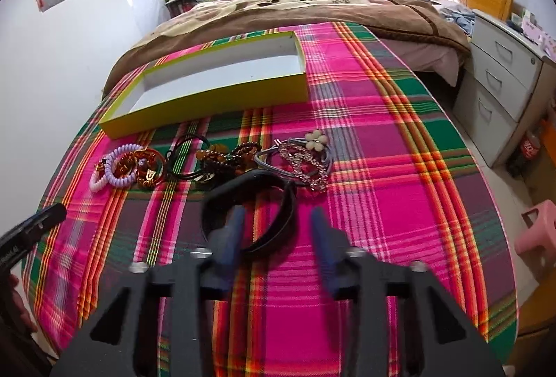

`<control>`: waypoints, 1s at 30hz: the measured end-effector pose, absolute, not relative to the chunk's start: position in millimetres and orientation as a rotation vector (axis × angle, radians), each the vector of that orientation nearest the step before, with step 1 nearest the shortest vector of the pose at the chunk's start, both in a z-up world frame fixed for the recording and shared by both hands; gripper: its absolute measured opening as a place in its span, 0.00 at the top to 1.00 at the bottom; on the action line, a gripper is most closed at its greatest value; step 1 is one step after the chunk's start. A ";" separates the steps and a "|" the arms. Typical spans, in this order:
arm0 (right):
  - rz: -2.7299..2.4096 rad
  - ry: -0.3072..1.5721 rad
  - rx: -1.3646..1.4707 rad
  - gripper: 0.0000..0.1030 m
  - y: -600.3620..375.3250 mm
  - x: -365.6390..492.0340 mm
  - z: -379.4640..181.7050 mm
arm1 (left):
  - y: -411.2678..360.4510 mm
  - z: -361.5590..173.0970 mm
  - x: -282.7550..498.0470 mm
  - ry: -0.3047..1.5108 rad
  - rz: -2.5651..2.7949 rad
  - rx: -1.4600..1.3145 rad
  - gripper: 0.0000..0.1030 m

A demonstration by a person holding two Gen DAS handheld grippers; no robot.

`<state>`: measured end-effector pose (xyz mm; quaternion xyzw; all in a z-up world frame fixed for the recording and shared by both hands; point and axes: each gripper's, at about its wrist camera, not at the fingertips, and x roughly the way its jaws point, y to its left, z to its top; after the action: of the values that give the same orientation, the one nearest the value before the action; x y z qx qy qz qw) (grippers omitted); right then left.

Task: Organize jewelry
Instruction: 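Grasp the purple coil hair tie with the left tool while the right tool grasps the black watch band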

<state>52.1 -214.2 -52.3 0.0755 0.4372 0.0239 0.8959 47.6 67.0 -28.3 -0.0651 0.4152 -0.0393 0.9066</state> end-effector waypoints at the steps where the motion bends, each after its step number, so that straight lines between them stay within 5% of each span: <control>1: 0.052 0.907 0.156 0.69 -213.8 53.0 -52.1 | 69.5 -27.7 50.6 0.857 -0.078 -0.134 0.60; 10: 0.046 0.898 0.147 0.89 -214.2 57.2 -52.5 | 82.0 -33.6 80.7 0.900 -0.085 -0.174 0.60; 25: 0.094 0.848 0.173 0.89 -220.6 60.8 -37.6 | 33.1 -29.5 105.7 0.901 -0.236 -0.099 0.61; 30: 0.119 0.849 0.162 0.89 -217.2 64.0 -36.9 | 15.2 -33.9 117.9 0.909 -0.216 -0.013 0.72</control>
<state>64.0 -217.2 -36.9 0.0784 0.4114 0.0578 0.9062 117.9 15.2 -33.9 -0.0064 0.4381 -0.1041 0.8929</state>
